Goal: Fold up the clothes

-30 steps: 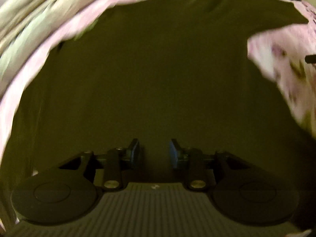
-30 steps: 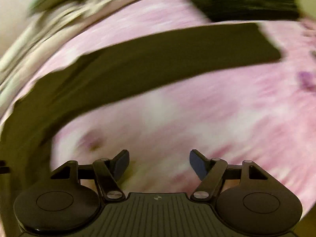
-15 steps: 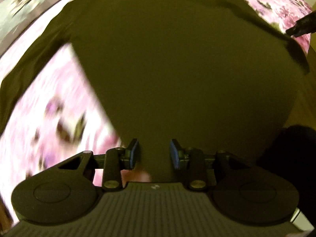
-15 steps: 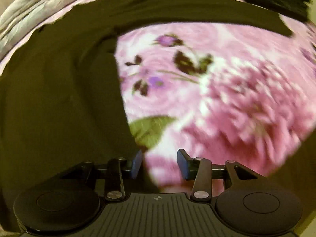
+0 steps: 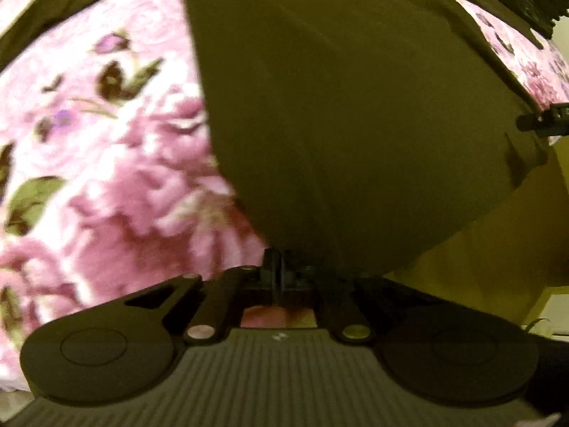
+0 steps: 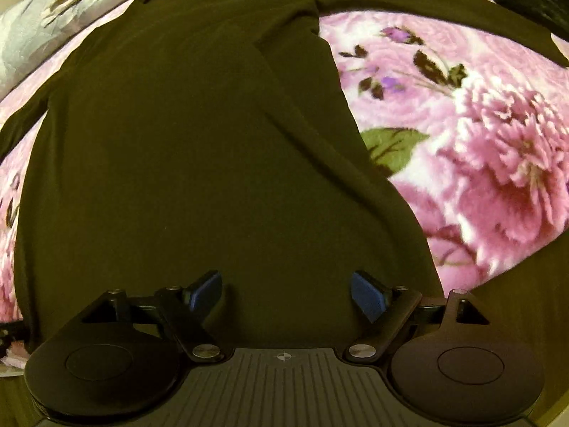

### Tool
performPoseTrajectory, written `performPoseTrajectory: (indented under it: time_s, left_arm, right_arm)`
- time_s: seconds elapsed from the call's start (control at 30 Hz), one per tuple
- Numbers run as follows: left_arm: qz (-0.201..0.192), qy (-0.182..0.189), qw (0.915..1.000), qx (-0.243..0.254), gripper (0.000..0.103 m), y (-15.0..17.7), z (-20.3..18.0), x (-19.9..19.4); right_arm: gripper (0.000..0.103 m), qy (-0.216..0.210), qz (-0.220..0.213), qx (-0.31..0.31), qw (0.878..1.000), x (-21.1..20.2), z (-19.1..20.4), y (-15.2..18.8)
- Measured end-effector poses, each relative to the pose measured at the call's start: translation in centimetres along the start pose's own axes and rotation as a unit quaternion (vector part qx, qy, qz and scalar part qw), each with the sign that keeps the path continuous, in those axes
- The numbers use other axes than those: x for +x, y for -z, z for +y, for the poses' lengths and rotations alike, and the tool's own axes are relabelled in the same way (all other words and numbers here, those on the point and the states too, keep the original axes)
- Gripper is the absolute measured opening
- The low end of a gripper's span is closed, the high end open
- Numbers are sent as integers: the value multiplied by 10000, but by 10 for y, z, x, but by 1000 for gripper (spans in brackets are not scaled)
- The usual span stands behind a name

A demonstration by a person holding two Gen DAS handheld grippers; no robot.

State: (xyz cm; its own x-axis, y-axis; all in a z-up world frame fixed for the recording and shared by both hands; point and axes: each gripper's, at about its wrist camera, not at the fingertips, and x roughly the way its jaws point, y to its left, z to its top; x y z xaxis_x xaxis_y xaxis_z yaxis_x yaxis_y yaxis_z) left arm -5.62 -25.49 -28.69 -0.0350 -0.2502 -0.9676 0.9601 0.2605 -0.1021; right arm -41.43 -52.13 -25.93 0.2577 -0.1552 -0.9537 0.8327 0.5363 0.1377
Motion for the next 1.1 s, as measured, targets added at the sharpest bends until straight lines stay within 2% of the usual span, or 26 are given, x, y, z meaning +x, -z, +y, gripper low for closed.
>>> performPoseTrajectory:
  time_s: [0.13, 0.33, 0.47, 0.53, 0.6, 0.77, 0.83, 0.93, 1.0, 1.07, 1.1]
  left_arm:
    - [29, -138, 9999, -86, 1, 15, 15, -16]
    - [94, -250, 9995, 137, 1, 10, 8, -18]
    - [261, -302, 9990, 201, 1, 14, 7, -12]
    - [304, -328, 9984, 353, 1, 12, 2, -7]
    - [356, -363, 9975, 496, 1, 9, -4, -5]
    - [423, -438, 9964, 591, 1, 11, -6, 0]
    - [418, -460, 9962, 606, 1, 12, -7, -2]
    - [407, -500, 9962, 580, 1, 12, -9, -3]
    - [371, -506, 9967, 522, 1, 11, -9, -6]
    - [293, -477, 9975, 433, 1, 11, -9, -11]
    - [204, -467, 9979, 401, 1, 10, -10, -14]
  right_arm:
    - [83, 98, -113, -14, 9999, -7, -9, 2]
    - [83, 259, -515, 285, 9979, -14, -39, -5]
    - [83, 380, -430, 641, 9963, -10, -72, 1]
    - [82, 382, -544, 700, 9953, -12, -80, 2]
    - [82, 270, -852, 513, 9947, -14, -79, -5]
    - [82, -83, -1441, 38, 9895, 6, -58, -56]
    - [82, -158, -1465, -151, 9890, 27, -52, -81]
    - [82, 284, -1403, -839, 9861, 53, -48, -111]
    - [82, 914, -1468, -397, 9841, 53, -68, -128]
    - [81, 1105, -1581, -68, 9812, 43, -80, -139]
    - [81, 886, -1729, -224, 9807, 35, -75, -142]
